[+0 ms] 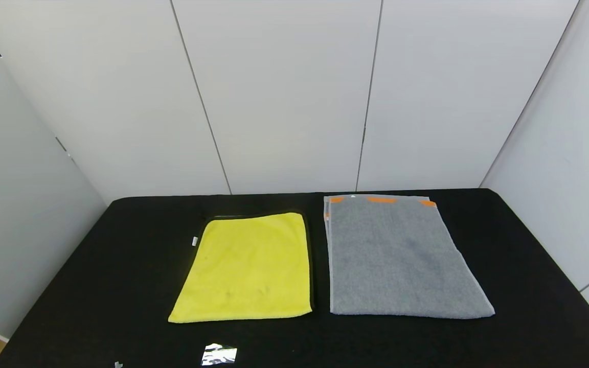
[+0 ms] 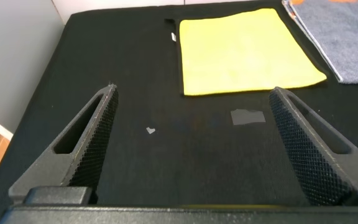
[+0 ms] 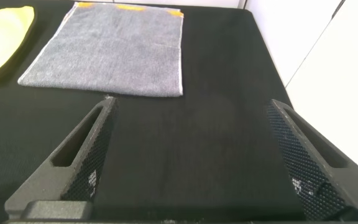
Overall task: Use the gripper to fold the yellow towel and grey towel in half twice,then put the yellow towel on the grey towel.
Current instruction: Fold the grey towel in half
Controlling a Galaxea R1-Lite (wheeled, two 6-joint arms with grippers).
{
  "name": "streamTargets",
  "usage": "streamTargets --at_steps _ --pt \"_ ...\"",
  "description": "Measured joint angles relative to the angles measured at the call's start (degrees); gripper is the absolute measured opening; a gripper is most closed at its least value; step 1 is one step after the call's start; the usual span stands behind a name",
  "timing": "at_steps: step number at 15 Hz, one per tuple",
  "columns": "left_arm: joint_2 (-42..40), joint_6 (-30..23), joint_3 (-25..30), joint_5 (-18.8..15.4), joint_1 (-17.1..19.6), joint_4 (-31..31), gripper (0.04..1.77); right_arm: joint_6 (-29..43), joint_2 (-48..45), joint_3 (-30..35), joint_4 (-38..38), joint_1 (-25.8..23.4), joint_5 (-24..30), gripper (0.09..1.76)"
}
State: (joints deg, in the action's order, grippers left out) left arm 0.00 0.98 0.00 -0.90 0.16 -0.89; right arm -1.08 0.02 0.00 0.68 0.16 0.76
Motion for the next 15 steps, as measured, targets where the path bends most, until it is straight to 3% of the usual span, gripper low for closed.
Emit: streamTargets --at_steps 7,11,15 --pt "0.00 1.58 -3.46 -0.68 0.00 5.34 1.72 -0.33 0.07 -3.61 3.47 0.00 0.44 1.72" --pt "2.19 1.58 -7.98 -1.01 -0.06 6.52 1.72 -0.44 0.38 -10.76 11.36 -0.02 0.44 1.72" --pt "9.23 1.67 -14.63 -1.28 -0.65 6.28 1.72 -0.48 4.88 -17.97 12.91 -0.09 0.46 1.72"
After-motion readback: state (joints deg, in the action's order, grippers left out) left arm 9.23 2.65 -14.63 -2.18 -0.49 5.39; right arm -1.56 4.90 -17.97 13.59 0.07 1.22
